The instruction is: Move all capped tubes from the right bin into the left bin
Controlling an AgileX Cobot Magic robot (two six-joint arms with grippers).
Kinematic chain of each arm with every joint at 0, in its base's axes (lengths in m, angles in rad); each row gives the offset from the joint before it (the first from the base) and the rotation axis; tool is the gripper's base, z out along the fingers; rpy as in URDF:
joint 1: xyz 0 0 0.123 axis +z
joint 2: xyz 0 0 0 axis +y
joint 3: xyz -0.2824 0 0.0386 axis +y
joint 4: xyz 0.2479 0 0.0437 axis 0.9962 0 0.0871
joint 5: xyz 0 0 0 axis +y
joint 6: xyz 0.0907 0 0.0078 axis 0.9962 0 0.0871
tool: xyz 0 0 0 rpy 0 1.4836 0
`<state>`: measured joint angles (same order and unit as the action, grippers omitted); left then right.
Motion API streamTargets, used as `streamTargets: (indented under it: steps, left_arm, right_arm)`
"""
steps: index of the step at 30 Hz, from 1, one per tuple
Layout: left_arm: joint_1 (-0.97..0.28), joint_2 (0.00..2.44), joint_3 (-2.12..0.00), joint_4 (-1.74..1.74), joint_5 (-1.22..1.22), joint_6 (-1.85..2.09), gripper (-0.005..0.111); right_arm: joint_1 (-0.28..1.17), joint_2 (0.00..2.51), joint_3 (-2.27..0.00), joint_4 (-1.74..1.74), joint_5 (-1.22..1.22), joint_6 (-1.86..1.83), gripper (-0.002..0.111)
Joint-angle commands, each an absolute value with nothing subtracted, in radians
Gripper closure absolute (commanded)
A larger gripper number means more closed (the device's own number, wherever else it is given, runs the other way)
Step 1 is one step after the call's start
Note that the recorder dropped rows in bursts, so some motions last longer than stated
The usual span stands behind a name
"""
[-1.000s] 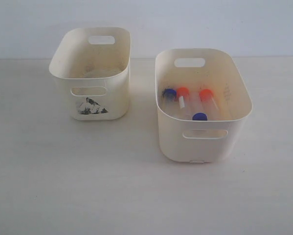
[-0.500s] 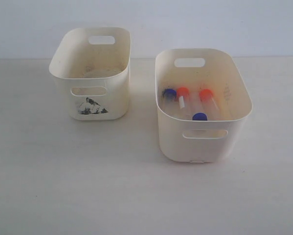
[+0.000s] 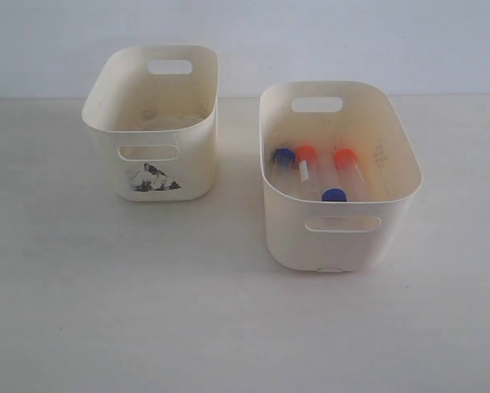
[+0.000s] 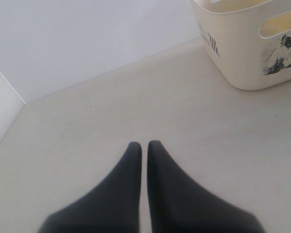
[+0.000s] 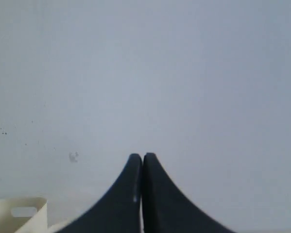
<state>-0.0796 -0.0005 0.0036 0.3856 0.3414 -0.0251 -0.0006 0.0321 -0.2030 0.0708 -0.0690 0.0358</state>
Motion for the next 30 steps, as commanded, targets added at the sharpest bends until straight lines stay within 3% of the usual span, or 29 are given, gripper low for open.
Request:
streamTargets:
  steps: [1, 4, 7, 21, 30]
  left_arm:
    - [-0.085, 0.0, 0.0, 0.383, 0.336, -0.035, 0.102]
    - [-0.085, 0.0, 0.0, 0.383, 0.336, -0.035, 0.102]
    - [-0.085, 0.0, 0.0, 0.383, 0.336, -0.035, 0.102]
    - [-0.085, 0.0, 0.0, 0.383, 0.336, -0.035, 0.102]
    - [-0.085, 0.0, 0.0, 0.383, 0.336, -0.035, 0.102]
  right_arm:
    - [-0.007, 0.223, -0.4, 0.066, 0.194, 0.01, 0.109]
    - [-0.007, 0.396, -0.5, 0.062, 0.339, 0.008, 0.109]
    - [-0.007, 0.53, -0.553, 0.062, 0.336, 0.008, 0.109]
    - [-0.001, 0.862, -0.593, 0.103, 0.098, 0.083, 0.109]
    - [0.176, 1.075, -0.812, 0.104, 0.219, 0.074, 0.109]
